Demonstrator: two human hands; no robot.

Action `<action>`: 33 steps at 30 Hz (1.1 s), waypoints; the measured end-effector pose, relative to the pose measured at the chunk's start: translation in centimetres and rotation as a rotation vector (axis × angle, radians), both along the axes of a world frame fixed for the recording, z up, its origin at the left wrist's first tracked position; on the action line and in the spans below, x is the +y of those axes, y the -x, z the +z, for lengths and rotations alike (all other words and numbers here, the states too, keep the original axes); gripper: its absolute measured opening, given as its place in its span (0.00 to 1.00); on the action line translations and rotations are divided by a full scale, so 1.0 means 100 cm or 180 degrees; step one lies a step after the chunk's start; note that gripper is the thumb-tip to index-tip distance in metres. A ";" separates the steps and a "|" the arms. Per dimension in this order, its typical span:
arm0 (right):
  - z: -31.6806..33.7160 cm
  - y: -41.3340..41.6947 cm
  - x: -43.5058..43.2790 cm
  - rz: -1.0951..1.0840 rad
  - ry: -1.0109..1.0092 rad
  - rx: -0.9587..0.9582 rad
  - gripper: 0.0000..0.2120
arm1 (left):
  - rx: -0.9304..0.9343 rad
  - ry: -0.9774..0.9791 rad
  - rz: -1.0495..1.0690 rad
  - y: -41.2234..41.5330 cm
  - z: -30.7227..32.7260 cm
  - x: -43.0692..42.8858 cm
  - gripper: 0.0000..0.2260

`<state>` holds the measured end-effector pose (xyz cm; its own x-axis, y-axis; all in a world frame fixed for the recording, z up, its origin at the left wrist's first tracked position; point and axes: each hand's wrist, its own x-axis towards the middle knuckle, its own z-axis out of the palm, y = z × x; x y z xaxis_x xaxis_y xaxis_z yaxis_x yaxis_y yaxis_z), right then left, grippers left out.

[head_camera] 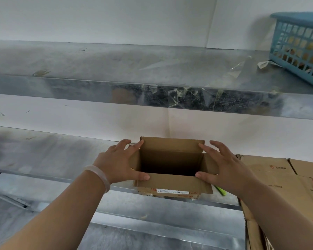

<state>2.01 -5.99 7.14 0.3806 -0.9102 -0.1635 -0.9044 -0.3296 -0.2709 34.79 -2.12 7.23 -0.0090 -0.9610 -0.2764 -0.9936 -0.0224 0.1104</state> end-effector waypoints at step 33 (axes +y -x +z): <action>0.038 -0.191 0.054 -0.0664 0.0091 -0.2424 0.05 | 0.3835 0.2282 0.3271 -0.106 0.022 0.133 0.10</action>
